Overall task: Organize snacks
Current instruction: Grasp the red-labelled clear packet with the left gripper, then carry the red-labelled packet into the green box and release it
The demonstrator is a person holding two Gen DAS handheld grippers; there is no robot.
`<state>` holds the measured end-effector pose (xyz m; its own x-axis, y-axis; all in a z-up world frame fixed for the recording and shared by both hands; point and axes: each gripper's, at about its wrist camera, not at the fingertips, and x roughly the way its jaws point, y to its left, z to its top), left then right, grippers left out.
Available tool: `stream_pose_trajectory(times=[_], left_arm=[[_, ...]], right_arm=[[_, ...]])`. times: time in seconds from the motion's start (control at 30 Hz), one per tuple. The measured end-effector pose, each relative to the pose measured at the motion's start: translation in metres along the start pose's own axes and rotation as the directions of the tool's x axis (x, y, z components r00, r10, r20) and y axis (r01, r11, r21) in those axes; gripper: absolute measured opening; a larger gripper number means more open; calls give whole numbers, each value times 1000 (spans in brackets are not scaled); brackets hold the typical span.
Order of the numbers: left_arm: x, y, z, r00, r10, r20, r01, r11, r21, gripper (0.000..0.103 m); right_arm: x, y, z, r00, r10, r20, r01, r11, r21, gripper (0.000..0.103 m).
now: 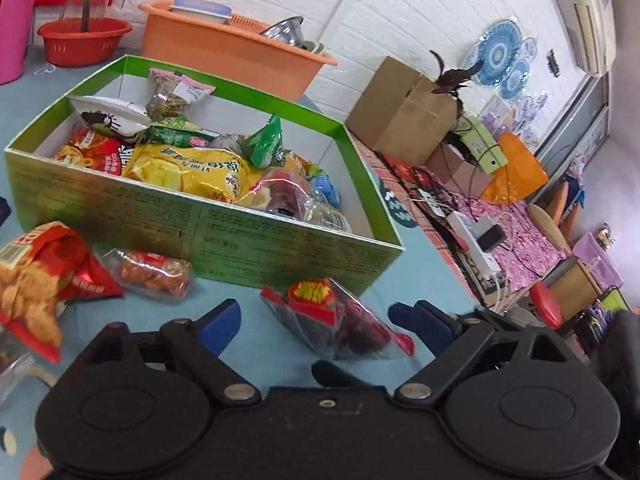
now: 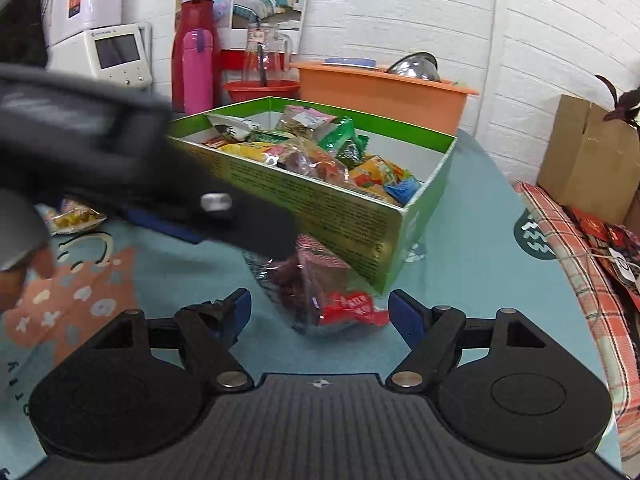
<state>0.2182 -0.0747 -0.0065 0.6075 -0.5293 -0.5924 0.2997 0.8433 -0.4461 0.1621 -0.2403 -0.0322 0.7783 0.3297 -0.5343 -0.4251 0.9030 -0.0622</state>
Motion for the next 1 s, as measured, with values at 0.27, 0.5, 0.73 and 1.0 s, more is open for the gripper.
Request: stream_pose_trajectory(times=[0.27,0.5,0.73,1.0], left_arm=[[31,0,-2,998,33,-46,-32,999,24,85],[9,-3,-10,1000,23,-10,-23,999,46,80],[-36,-28,-1,995,-16,97,4,993,114,79],[-49,-52,37,981,-26,192,-13,979,202,79]], right_arm=[[6,-2,-1,1000,1,-20,0,1000,25,92],[-12,10,-4,1000,-21,9,21,1000,-19,56],[-49,19,7,992,-42,120,47,998,-41,55],[-60,7,41,961,-81,265,88,996,-15,56]])
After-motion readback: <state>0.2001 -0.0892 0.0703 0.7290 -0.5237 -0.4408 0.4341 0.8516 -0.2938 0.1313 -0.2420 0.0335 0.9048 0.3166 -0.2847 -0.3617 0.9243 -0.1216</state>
